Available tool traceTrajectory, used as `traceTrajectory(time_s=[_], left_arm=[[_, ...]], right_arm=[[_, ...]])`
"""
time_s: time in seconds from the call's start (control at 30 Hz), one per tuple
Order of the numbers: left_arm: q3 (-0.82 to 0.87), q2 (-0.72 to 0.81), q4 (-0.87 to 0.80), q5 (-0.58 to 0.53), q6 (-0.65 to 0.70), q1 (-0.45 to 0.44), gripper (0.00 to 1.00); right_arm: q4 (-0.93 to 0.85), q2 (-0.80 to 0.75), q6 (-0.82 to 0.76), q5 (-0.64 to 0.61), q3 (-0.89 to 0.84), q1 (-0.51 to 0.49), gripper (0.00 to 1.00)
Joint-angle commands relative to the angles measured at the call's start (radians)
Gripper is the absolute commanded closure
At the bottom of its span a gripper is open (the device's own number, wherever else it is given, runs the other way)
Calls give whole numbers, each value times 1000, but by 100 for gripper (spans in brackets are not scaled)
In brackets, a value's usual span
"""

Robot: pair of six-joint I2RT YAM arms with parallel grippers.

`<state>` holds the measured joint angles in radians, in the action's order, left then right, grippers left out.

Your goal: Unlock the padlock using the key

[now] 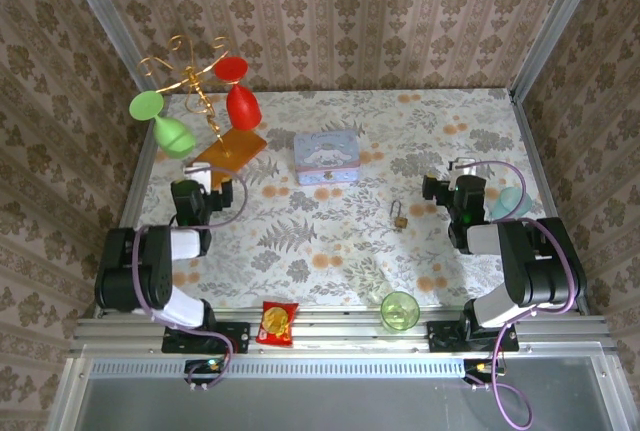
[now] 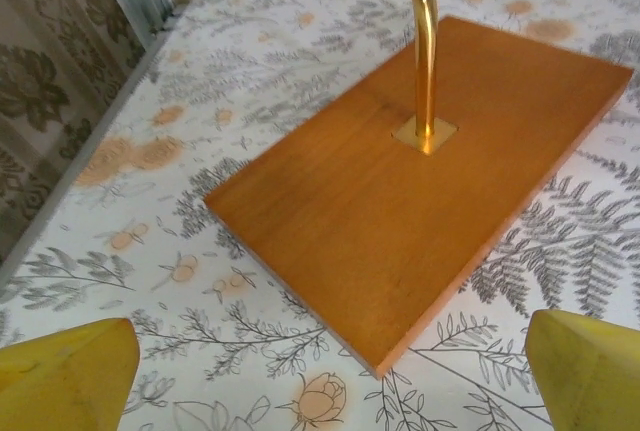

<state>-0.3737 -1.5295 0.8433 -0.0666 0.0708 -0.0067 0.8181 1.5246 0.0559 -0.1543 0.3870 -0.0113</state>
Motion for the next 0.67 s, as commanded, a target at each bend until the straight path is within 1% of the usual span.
traceTrajectory(time_s=[0.0, 0.03, 0.07, 0.1, 0.23, 0.3, 0.4, 0.5, 0.63], left_arm=[[-19, -28, 64, 67, -8, -5, 0], [-20, -31, 79, 67, 0, -6, 0], [-27, -19, 36, 67, -14, -6, 0], [-21, -30, 78, 64, -5, -5, 0], [-22, -28, 64, 54, -7, -8, 0], [-15, -29, 83, -1, -8, -22, 0], [5, -33, 128, -120, -5, -57, 0], [4, -33, 130, -123, -3, -58, 0], [4, -33, 128, -123, -5, -58, 0]], right_arm=[[62, 6, 5, 18, 6, -6, 0], [59, 5, 4, 16, 8, -6, 0], [59, 5, 4, 17, 8, -7, 0], [58, 5, 2, 15, 9, -7, 0], [57, 5, -1, 13, 9, -11, 0], [57, 5, -1, 14, 9, -10, 0], [50, 4, -7, 15, 13, -15, 0], [31, 13, -7, 20, 25, -13, 0], [48, 5, -8, 21, 15, -13, 0]])
